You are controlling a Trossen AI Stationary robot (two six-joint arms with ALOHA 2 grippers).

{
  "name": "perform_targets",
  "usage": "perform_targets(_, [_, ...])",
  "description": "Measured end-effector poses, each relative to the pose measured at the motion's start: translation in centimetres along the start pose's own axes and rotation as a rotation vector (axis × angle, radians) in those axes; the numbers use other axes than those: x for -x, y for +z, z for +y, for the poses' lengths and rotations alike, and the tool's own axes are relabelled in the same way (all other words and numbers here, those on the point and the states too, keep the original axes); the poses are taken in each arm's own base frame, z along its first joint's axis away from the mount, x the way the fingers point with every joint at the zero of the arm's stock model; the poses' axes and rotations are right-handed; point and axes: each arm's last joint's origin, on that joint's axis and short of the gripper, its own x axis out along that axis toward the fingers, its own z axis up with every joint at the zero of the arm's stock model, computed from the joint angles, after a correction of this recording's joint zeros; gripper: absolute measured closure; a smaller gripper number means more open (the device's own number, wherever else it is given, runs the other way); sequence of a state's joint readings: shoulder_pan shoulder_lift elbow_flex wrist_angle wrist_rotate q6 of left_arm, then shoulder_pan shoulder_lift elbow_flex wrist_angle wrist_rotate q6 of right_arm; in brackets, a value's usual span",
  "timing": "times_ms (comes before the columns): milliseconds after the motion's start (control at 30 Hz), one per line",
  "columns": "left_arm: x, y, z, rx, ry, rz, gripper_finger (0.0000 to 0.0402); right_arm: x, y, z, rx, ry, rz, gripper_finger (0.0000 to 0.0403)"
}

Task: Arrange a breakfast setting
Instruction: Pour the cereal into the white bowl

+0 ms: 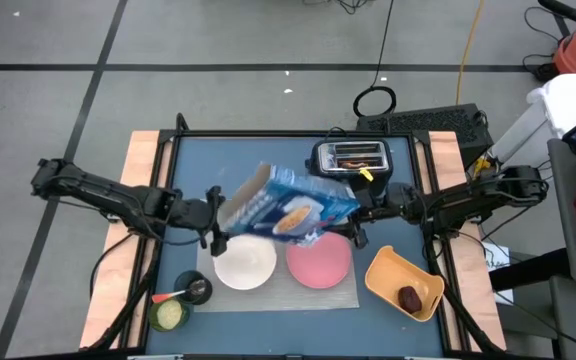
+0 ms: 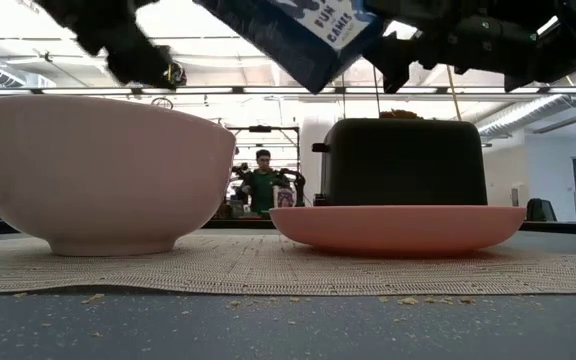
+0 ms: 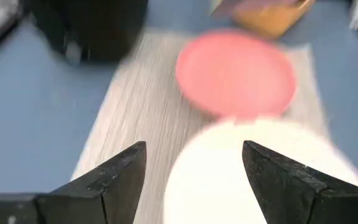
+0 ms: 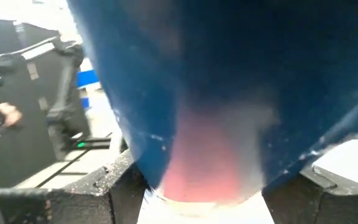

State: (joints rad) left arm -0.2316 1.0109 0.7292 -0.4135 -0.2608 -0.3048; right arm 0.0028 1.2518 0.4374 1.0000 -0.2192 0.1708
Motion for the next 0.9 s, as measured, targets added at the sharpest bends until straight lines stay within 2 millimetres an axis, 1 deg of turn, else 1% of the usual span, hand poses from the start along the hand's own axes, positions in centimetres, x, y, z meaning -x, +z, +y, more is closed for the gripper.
perform_targets(167, [1.5,-1.2,0.8,0.089,0.038,0.096,0.0131,0.0,-0.5,0.1,-0.012,0.051,0.057,0.0145])
perform_targets(300, [3.1,-1.7,1.4,0.141,0.047,0.107,0.0131,0.0,-0.8,0.2,-0.019,0.052,0.085,0.0145])
perform_targets(433, [4.2,-1.4,1.7,0.185,0.027,0.038,0.0131,0.0,-0.9,0.1,-0.024,0.033,0.101,0.0146])
perform_targets(500, [4.5,-1.1,1.6,0.196,0.012,0.004,0.0131,0.0,-1.0,0.1,-0.027,0.030,0.113,0.0146])
perform_targets(900, [4.6,-1.3,1.7,0.196,0.007,0.018,0.0131,0.0,-1.1,0.1,-0.026,0.028,0.113,0.0145])
